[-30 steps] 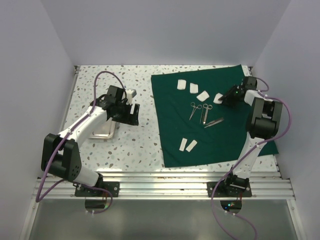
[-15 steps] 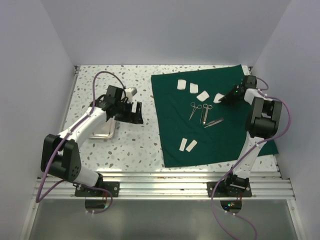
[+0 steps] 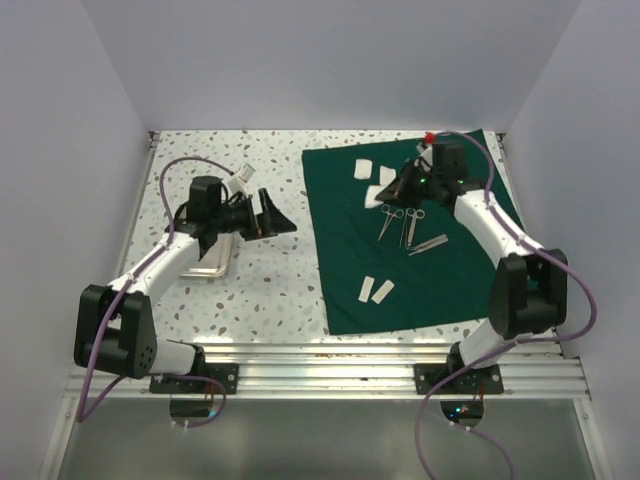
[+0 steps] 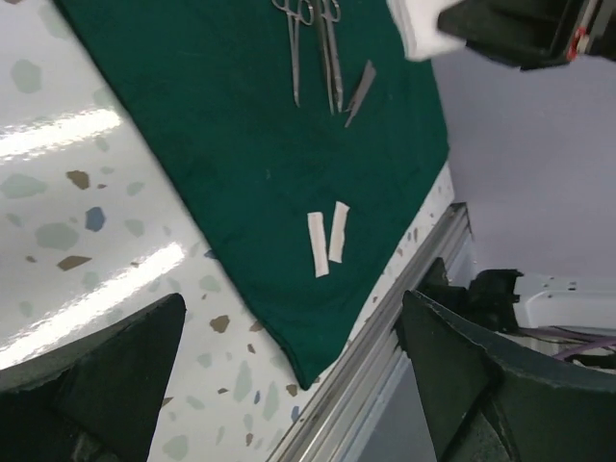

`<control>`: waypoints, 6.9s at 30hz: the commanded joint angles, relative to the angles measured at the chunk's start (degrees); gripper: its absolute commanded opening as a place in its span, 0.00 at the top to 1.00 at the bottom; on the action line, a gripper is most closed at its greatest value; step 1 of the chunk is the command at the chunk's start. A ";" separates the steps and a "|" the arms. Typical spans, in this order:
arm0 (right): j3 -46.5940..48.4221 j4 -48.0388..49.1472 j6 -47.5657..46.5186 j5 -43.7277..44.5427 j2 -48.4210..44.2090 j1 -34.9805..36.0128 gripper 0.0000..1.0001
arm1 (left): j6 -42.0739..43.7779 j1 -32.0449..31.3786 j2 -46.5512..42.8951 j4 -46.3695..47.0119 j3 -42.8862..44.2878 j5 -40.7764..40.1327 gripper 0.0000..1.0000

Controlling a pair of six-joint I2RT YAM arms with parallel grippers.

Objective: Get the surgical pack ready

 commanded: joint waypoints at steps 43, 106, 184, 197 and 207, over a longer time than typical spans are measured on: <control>-4.56 21.28 10.93 -13.47 -2.03 28.03 1.00 | -55.52 -0.42 9.63 61.86 -14.79 13.26 0.30; -4.21 -5.88 -5.42 -8.81 -5.46 16.78 0.24 | -0.77 29.02 34.25 0.60 15.70 -3.43 1.00; 11.52 17.93 4.69 6.92 29.70 -9.06 0.73 | 9.60 11.53 12.18 -20.76 14.30 -13.02 0.44; 15.03 21.10 2.76 1.83 26.36 -9.06 1.00 | 10.13 11.53 13.15 -20.93 14.04 -12.75 0.44; 24.16 18.65 0.39 -6.61 29.69 -8.45 1.00 | 10.22 11.53 14.12 -20.67 14.30 -12.22 0.44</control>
